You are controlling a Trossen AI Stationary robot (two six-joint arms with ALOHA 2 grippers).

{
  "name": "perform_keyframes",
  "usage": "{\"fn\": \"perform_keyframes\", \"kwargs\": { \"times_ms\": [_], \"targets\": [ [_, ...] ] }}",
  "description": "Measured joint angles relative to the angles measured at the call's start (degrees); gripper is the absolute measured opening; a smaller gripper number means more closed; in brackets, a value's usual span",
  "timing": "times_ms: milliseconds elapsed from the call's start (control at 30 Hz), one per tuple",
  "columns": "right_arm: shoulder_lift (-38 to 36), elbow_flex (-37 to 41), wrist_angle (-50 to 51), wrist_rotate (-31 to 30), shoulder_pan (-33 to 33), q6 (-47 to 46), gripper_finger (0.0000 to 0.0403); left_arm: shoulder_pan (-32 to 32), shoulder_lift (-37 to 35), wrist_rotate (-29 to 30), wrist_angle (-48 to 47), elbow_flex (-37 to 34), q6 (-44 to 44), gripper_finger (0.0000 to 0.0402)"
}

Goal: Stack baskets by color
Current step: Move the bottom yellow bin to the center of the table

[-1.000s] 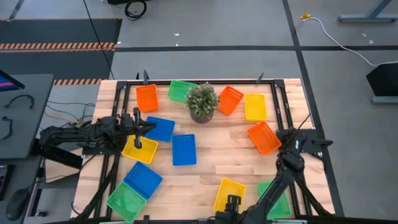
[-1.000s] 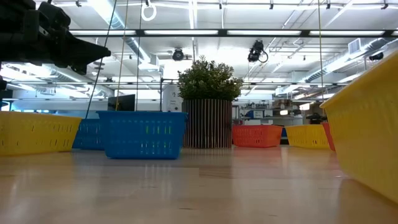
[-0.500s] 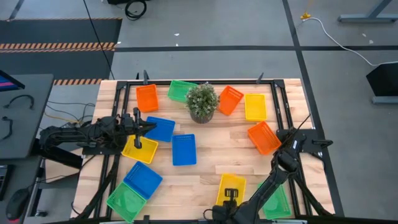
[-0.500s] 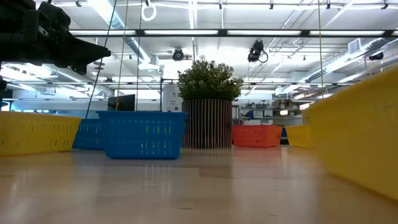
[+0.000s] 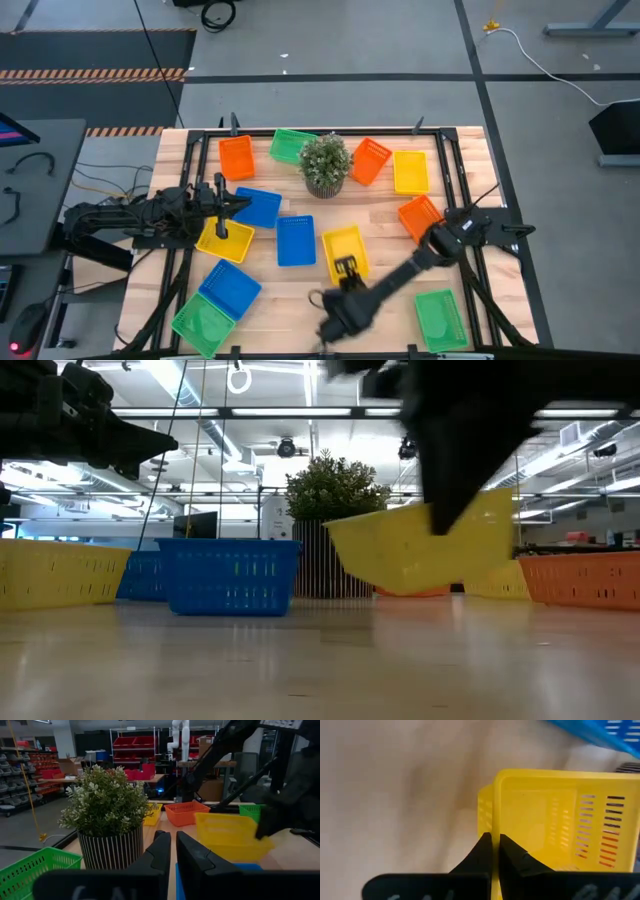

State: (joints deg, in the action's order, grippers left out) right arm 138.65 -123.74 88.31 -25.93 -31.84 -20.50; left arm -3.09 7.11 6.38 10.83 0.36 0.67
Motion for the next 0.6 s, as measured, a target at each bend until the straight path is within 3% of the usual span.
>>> {"fn": "perform_keyframes", "kwargs": {
  "times_ms": [267, 600],
  "targets": [
    [-2.4, 2.5, -3.0, -1.0, 7.5, 6.0, 0.0010, 0.0, 0.0, 0.0, 0.0, 0.0, 0.0, 0.0036],
    [-19.5, 28.9, -31.0, 7.5, 11.3, 3.7, 0.0010, 0.0, 0.0, 0.0, 0.0, 0.0, 0.0, 0.0038]
  ]
}}
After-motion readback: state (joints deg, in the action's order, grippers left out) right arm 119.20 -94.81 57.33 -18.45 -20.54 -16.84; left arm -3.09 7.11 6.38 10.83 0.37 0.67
